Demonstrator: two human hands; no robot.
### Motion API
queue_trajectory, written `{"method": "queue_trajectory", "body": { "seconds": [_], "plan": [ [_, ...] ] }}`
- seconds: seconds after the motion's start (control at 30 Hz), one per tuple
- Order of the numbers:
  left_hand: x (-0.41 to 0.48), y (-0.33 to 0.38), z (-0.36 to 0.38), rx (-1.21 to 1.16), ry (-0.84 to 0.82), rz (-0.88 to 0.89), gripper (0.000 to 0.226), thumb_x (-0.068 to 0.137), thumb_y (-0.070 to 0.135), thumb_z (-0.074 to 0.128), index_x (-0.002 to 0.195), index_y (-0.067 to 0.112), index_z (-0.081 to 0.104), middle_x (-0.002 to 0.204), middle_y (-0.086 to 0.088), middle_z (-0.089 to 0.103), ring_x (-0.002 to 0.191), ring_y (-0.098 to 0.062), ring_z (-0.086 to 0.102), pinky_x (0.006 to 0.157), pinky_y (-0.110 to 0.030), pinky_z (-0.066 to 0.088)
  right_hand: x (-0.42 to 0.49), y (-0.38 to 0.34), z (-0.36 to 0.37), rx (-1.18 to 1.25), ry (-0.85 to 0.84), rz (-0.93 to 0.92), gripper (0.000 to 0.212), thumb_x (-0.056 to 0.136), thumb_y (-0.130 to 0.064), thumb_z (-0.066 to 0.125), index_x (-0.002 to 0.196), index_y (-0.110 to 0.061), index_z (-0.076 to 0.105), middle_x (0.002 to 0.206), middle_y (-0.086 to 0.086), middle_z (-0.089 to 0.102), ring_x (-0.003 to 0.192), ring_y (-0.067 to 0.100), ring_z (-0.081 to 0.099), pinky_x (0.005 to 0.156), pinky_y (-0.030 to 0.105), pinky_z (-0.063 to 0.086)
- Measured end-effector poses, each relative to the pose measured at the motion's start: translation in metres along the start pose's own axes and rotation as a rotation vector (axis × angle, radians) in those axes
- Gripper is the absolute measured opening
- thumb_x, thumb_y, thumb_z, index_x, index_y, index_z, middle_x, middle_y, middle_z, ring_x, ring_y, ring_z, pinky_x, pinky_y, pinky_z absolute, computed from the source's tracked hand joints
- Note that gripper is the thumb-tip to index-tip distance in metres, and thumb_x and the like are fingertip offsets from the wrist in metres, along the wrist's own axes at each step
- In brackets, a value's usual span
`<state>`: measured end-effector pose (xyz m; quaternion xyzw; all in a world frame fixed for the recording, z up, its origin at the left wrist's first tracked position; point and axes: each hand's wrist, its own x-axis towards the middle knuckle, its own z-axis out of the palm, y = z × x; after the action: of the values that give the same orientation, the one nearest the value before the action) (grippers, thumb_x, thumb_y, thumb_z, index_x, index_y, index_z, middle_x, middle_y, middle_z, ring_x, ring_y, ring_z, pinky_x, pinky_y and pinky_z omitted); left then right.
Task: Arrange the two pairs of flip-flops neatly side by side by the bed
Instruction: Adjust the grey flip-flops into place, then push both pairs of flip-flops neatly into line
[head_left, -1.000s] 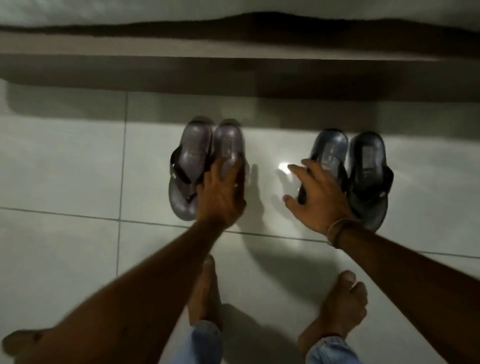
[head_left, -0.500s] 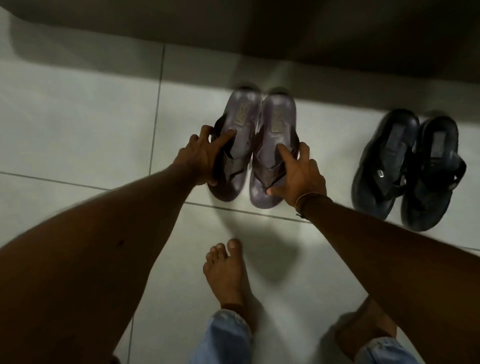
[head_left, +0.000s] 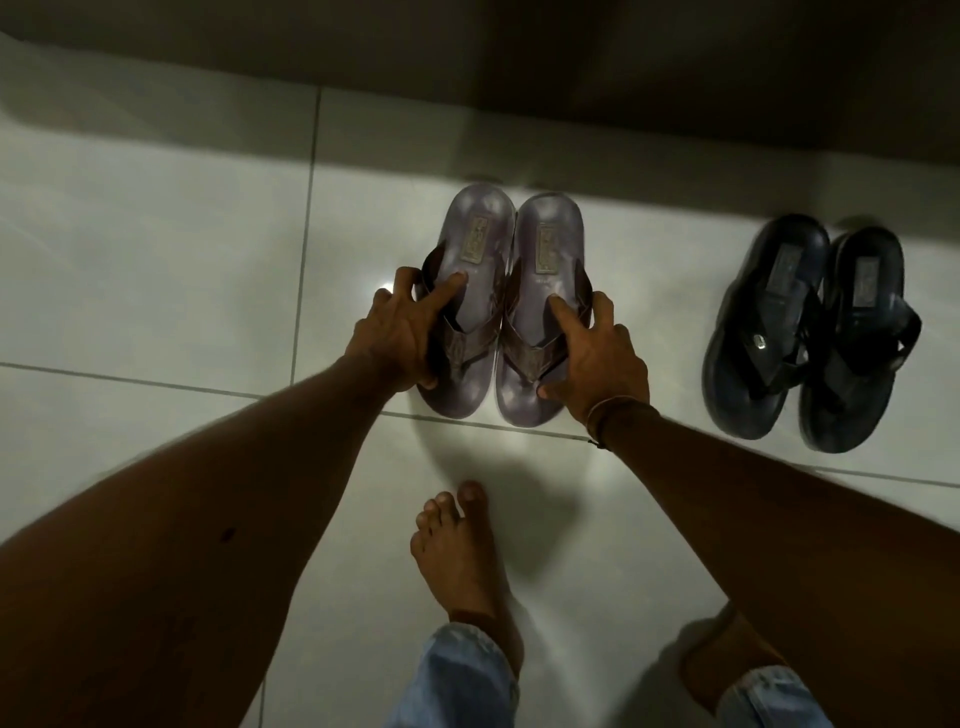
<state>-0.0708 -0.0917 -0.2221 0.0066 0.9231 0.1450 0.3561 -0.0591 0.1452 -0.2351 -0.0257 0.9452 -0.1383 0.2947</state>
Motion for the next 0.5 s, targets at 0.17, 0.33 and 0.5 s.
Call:
{"method": "queue_trajectory", "body": {
  "seconds": [0.17, 0.33, 0.5],
  "plan": [
    [-0.004, 0.003, -0.006, 0.009, 0.009, 0.03, 0.143, 0.058, 0.031, 0.101, 0.163, 0.044, 0.004, 0.17, -0.015, -0.005, 0.138, -0.052, 0.039, 0.102, -0.06, 0.053, -0.006, 0.002, 0.0, 0.025, 0.0, 0.01, 0.13, 0.069, -0.044, 0.092, 0.164, -0.038, 0.005, 0.173, 0.016, 0.002, 0.131, 0.043, 0.052, 0.096, 0.05, 0.056],
    [-0.018, 0.031, -0.015, 0.072, 0.081, -0.021, 0.166, 0.048, 0.053, 0.1, 0.158, 0.045, -0.024, 0.17, -0.007, -0.026, 0.145, -0.054, 0.029, 0.101, -0.074, 0.045, -0.055, 0.047, -0.018, 0.049, 0.145, 0.068, 0.132, 0.068, -0.07, 0.079, 0.163, -0.039, -0.006, 0.175, 0.013, 0.001, 0.138, 0.043, 0.049, 0.096, 0.054, 0.055],
    [-0.024, 0.131, 0.005, 0.167, 0.15, 0.251, 0.15, 0.053, 0.064, 0.087, 0.164, 0.034, -0.008, 0.173, -0.012, -0.004, 0.154, -0.047, 0.015, 0.114, -0.073, 0.031, -0.112, 0.171, -0.052, -0.01, 0.28, 0.213, 0.105, 0.074, -0.067, 0.066, 0.162, -0.031, 0.022, 0.167, 0.012, 0.026, 0.144, 0.044, 0.035, 0.104, 0.066, 0.046]
  ]
}}
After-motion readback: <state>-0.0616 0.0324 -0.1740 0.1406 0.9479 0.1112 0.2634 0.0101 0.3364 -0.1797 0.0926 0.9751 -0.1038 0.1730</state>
